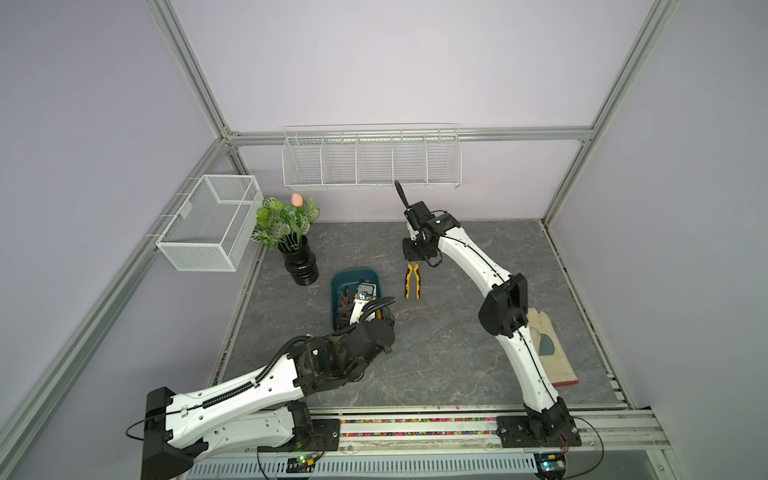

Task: Take the pliers out of the storage box
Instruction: Place the pliers at the center of the board.

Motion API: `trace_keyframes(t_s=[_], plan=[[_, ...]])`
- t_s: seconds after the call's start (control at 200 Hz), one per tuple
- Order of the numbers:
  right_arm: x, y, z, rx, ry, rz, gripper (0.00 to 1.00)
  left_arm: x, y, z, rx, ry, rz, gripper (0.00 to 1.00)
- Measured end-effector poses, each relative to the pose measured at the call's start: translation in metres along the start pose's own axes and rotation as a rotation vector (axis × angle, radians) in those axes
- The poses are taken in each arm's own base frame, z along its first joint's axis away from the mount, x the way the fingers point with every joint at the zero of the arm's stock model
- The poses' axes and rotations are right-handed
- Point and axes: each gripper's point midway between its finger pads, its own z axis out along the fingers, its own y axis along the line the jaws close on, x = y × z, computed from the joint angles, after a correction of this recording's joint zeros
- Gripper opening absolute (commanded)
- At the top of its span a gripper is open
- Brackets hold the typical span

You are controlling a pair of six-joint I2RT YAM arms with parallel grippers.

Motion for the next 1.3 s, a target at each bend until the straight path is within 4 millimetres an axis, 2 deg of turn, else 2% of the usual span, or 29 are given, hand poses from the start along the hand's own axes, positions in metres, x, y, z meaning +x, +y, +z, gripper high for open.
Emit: trace_keyframes(t_s=[0.175,0.35,0.465,0.515,0.825,1.075,1.304], plan=[[-0.018,-0.014,0.022,-0.035,-0.028,0.035,0.06,0.008,-0.008,0.008,0.008,0.029,0.02,0.88],[-0.025,-0.045,0.036,-0.016,-0.028,0.065,0.07,0.013,-0.012,0.013,0.006,0.042,0.048,0.88],[-0.026,-0.06,0.047,-0.003,-0.025,0.069,0.15,0.015,-0.014,0.019,-0.002,0.052,0.067,0.88],[-0.026,-0.064,0.052,0.001,-0.023,0.069,0.15,0.016,-0.014,0.021,-0.003,0.057,0.07,0.88],[-0.012,-0.072,0.086,0.009,0.016,0.083,0.14,0.015,-0.02,0.026,0.019,0.059,0.055,0.88],[-0.011,-0.076,0.09,0.013,0.021,0.109,0.14,0.017,-0.017,0.024,0.025,0.061,0.051,0.88],[-0.01,-0.079,0.092,0.017,0.024,0.124,0.29,0.016,-0.016,0.023,0.027,0.057,0.046,0.88]])
